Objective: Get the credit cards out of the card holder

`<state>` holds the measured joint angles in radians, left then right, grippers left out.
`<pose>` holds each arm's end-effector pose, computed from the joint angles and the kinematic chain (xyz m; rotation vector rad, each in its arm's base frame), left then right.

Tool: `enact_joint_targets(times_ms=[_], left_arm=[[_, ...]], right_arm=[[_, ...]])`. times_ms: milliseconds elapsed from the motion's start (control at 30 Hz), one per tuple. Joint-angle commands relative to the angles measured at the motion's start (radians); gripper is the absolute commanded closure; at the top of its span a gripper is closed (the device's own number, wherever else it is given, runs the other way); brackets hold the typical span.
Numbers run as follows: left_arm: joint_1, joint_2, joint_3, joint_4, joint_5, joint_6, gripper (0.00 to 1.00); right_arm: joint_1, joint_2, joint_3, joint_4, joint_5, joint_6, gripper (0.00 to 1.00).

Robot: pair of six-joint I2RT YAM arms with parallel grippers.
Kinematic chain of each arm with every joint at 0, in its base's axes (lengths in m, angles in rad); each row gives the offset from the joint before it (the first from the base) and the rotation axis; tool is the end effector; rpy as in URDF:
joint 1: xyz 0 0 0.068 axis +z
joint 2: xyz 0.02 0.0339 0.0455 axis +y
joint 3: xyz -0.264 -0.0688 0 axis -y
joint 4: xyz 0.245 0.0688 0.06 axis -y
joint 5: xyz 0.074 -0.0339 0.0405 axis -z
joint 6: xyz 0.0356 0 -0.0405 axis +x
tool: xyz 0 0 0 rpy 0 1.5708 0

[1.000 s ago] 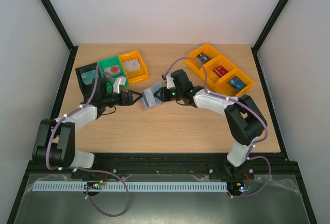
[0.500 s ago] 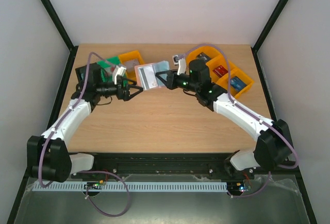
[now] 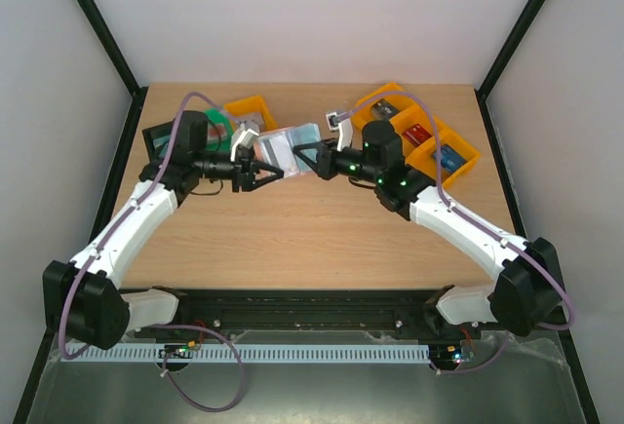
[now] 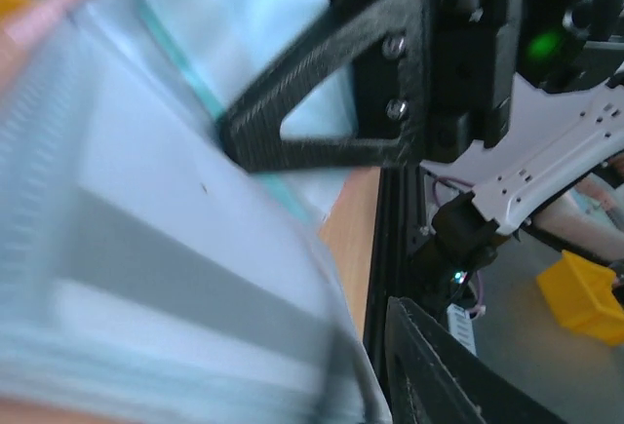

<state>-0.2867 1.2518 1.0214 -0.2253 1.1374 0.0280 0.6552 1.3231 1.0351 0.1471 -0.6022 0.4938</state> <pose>0.2492 -0.1071 0.3275 1.0032 1.6867 -1.3021 0.2332 0.2046 0.3429 -0.6362 1.7756 1.3339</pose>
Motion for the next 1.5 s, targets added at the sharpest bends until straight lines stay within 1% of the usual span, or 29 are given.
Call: enact_joint_targets(times_ms=[0, 100, 133, 300, 333, 467, 500, 533, 600, 633, 733, 767, 833, 900, 933, 1033, 1100, 1167, 1200, 1267, 1333, 1400, 1467], left_arm=[[0.018, -0.06, 0.03, -0.007, 0.016, 0.002, 0.62], [0.02, -0.063, 0.014, -0.004, -0.002, -0.021, 0.65], [0.019, -0.065, 0.004, 0.005, -0.013, -0.033, 0.68], [0.029, -0.077, -0.011, 0.006, -0.054, -0.032, 0.95], [0.031, -0.075, -0.012, 0.008, -0.068, -0.034, 0.97], [0.033, -0.071, -0.054, 0.053, -0.103, -0.076, 0.98], [0.036, -0.071, -0.066, 0.065, -0.116, -0.089, 0.98], [0.038, -0.073, -0.077, 0.076, -0.132, -0.103, 0.98], [0.044, -0.076, -0.099, 0.09, -0.188, -0.127, 0.98], [0.048, -0.079, -0.109, 0.092, -0.224, -0.13, 0.98], [0.053, -0.08, -0.154, 0.102, -0.354, -0.143, 0.98], [0.054, -0.077, -0.18, 0.124, -0.389, -0.166, 0.98], [0.057, -0.069, -0.251, 0.196, -0.414, -0.242, 0.98], [0.058, -0.048, -0.315, 0.279, -0.404, -0.33, 0.98], [0.058, -0.032, -0.339, 0.314, -0.397, -0.384, 0.98], [0.056, 0.027, -0.372, 0.383, -0.413, -0.447, 0.98], [0.056, 0.055, -0.393, 0.411, -0.438, -0.466, 0.98], [0.057, 0.075, -0.413, 0.432, -0.455, -0.483, 0.98], [0.057, 0.087, -0.419, 0.436, -0.459, -0.495, 0.98], [0.057, 0.118, -0.429, 0.451, -0.45, -0.523, 0.98], [0.058, 0.154, -0.437, 0.475, -0.436, -0.552, 0.98], [0.056, 0.195, -0.439, 0.494, -0.43, -0.572, 0.98], [0.055, 0.23, -0.437, 0.507, -0.428, -0.587, 0.98]], right_arm=[[0.005, -0.023, -0.031, 0.072, -0.046, -0.019, 0.99], [0.009, -0.013, -0.048, 0.103, -0.072, -0.016, 0.98], [0.01, -0.007, -0.047, 0.102, -0.082, -0.02, 0.98], [0.012, -0.007, -0.059, 0.121, -0.115, -0.035, 0.98], [0.012, -0.01, -0.06, 0.128, -0.118, -0.037, 0.98], [0.012, -0.009, -0.066, 0.115, -0.113, -0.057, 0.98], [0.012, -0.009, -0.064, 0.081, -0.07, -0.067, 0.91], [0.011, -0.009, -0.06, 0.042, -0.014, -0.083, 0.83], [0.009, -0.013, -0.049, -0.06, 0.142, -0.107, 0.64], [0.005, -0.017, -0.046, -0.104, 0.218, -0.112, 0.57], [-0.008, -0.02, -0.041, -0.21, 0.432, -0.14, 0.4], [-0.009, -0.015, -0.035, -0.249, 0.5, -0.145, 0.38], [-0.008, 0.006, -0.018, -0.329, 0.606, -0.141, 0.38], [0.004, 0.019, -0.018, -0.362, 0.637, -0.135, 0.39], [0.017, 0.02, -0.029, -0.351, 0.632, -0.135, 0.4], [0.104, 0.01, -0.084, -0.248, 0.556, -0.168, 0.42], [0.136, 0.018, -0.127, -0.146, 0.421, -0.193, 0.41], [0.137, 0.059, -0.155, -0.046, 0.261, -0.178, 0.4], [0.136, 0.092, -0.148, -0.019, 0.23, -0.165, 0.39], [0.136, 0.199, -0.103, -0.026, 0.191, -0.158, 0.38], [0.137, 0.279, -0.052, -0.045, 0.166, -0.177, 0.34], [0.136, 0.333, -0.036, -0.032, 0.157, -0.199, 0.29], [0.138, 0.38, -0.032, -0.007, 0.156, -0.208, 0.28]])
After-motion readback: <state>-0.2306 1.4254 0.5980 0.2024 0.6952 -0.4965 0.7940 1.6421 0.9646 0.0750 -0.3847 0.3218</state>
